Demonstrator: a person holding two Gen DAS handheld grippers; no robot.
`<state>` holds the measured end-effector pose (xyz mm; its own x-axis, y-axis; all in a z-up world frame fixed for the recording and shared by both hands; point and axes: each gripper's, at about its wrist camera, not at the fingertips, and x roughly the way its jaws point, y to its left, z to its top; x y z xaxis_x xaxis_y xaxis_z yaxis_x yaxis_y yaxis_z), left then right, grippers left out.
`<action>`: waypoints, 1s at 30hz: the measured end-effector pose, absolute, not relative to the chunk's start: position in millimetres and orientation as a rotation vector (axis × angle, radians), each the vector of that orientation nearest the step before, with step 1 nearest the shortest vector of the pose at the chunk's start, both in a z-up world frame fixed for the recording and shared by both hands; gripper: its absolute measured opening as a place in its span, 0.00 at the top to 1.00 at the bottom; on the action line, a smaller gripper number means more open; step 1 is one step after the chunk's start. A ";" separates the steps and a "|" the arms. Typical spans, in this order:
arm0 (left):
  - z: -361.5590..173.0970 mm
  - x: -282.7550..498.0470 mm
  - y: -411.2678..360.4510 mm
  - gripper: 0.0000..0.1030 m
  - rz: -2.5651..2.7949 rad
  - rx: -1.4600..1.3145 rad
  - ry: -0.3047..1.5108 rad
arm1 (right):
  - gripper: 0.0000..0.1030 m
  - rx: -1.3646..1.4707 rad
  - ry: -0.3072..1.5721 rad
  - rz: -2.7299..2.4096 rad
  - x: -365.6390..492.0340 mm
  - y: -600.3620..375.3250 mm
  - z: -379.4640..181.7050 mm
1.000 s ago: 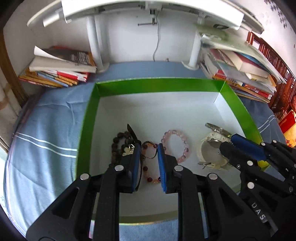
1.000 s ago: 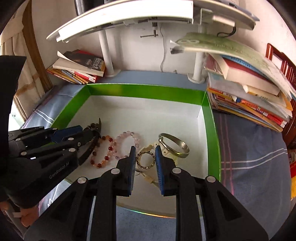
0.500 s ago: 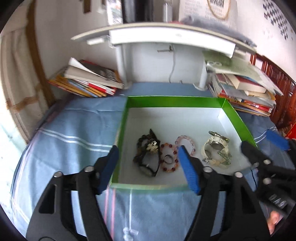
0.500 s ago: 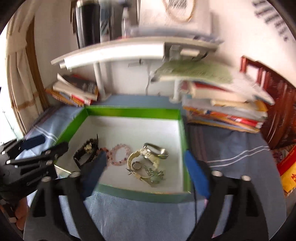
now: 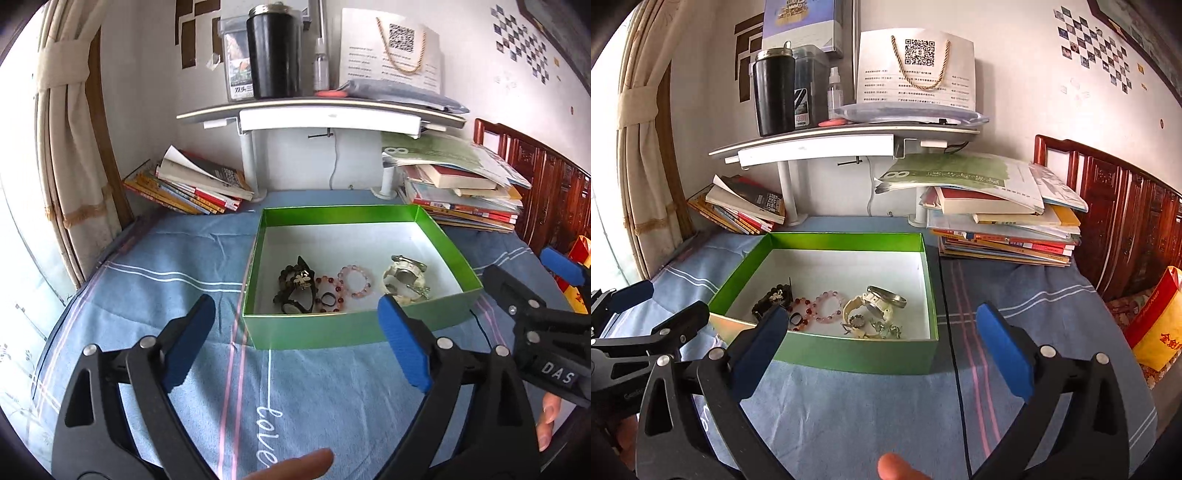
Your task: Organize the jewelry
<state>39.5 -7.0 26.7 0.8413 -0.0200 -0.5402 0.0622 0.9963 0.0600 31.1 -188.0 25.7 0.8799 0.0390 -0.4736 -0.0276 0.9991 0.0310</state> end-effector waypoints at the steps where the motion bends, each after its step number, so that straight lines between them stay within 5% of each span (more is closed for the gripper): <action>1: 27.7 36.7 -7.4 0.13 -0.044 0.077 0.567 | 0.03 0.022 0.493 0.032 29.0 -187.7 26.1; 30: 38.3 -6.4 10.5 0.04 -0.036 0.053 0.494 | 0.03 -0.078 0.372 -0.040 -23.7 -166.3 40.8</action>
